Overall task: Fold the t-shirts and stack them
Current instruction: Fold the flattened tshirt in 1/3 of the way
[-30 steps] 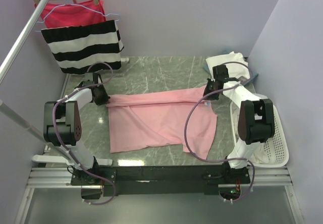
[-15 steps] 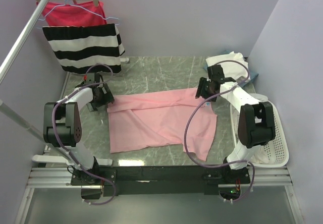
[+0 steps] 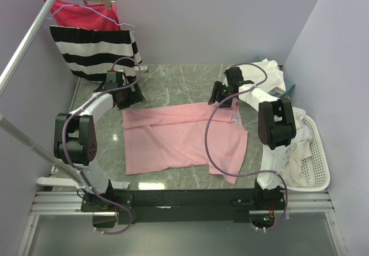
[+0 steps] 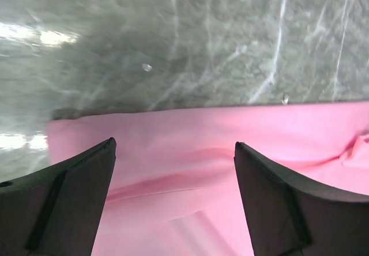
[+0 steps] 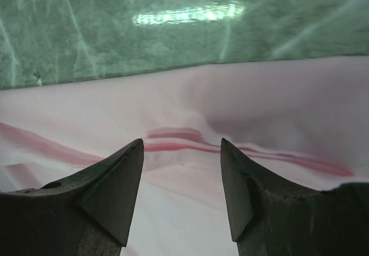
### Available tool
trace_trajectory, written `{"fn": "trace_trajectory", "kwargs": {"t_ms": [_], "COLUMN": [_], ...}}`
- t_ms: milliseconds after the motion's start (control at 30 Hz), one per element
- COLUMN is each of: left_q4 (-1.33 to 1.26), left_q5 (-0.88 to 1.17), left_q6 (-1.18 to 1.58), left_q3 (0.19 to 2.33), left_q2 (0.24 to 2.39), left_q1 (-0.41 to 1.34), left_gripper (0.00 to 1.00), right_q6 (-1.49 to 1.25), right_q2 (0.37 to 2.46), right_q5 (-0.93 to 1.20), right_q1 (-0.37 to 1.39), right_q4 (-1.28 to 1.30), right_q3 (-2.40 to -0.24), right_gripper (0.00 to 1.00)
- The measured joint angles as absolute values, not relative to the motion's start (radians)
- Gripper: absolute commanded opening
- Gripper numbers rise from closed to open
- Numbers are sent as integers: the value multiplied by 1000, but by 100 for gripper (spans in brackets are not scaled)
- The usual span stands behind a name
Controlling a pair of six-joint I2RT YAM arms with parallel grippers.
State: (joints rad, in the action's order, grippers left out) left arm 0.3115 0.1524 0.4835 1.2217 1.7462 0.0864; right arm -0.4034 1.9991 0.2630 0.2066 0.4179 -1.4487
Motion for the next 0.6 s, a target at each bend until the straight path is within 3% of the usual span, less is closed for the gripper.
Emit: {"fn": "trace_trajectory", "kwargs": {"t_ms": [400,500,600], "left_q4": [303,304,304], "left_q5": [221,224,224], "left_q6": [484,483,483], "left_q3": [1221,1222,1222], "left_q2": [1800,1802,1808], "left_q1": [105,107,109], "left_gripper": [86,85,85], "right_q6": [-392,-370,-345], "right_q2": [2064,2074,2077], "right_q5": [329,290,233], "right_q1": [290,313,336], "right_q4": [422,466,498], "right_q3": [-1499,-1533,-1553], "right_gripper": [59,37,26]}}
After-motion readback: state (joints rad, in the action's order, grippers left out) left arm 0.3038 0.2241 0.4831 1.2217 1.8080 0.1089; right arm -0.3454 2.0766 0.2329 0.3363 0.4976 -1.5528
